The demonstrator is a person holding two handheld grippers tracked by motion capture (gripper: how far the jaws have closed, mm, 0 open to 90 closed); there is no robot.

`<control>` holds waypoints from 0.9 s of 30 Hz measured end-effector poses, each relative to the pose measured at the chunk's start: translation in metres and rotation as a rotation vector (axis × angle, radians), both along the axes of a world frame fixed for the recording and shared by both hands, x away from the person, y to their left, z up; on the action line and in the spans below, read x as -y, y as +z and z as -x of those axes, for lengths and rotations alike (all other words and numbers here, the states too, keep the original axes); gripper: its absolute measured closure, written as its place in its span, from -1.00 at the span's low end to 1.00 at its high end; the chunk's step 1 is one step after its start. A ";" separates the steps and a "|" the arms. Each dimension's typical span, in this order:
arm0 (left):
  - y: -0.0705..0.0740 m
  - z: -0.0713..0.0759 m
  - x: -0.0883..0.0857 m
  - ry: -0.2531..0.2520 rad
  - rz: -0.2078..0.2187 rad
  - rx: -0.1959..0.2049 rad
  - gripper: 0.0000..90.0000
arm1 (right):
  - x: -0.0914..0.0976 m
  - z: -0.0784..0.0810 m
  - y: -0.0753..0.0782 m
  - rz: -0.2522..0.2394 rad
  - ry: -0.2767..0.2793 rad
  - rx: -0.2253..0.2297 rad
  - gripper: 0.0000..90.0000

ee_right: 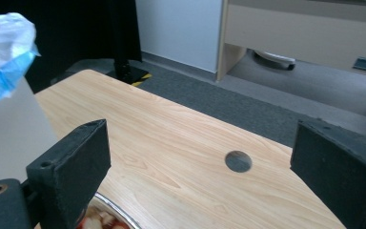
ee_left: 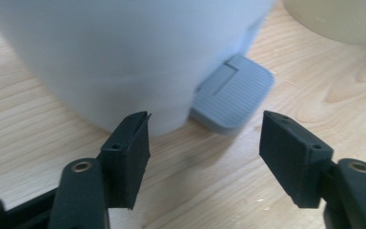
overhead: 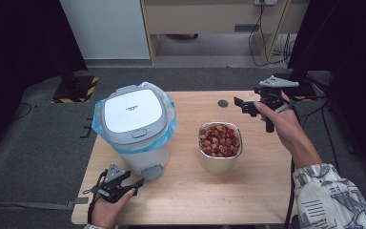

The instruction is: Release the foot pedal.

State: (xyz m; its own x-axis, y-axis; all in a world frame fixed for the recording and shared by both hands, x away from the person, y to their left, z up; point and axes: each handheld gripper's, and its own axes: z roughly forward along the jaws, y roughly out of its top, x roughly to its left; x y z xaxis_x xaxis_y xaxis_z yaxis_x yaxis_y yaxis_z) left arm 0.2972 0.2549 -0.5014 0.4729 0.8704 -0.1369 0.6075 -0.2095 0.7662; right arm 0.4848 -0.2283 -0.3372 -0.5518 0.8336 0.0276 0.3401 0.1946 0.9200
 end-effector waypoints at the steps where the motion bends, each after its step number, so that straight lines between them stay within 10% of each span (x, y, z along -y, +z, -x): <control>1: 0.000 0.000 -0.002 0.012 0.005 -0.010 -0.30 | 0.003 0.001 -0.001 0.001 -0.007 0.004 -0.86; 27: -0.005 -0.012 -0.038 0.134 -0.009 -0.015 -0.62 | 0.067 0.037 -0.094 0.021 -0.148 -0.087 -0.86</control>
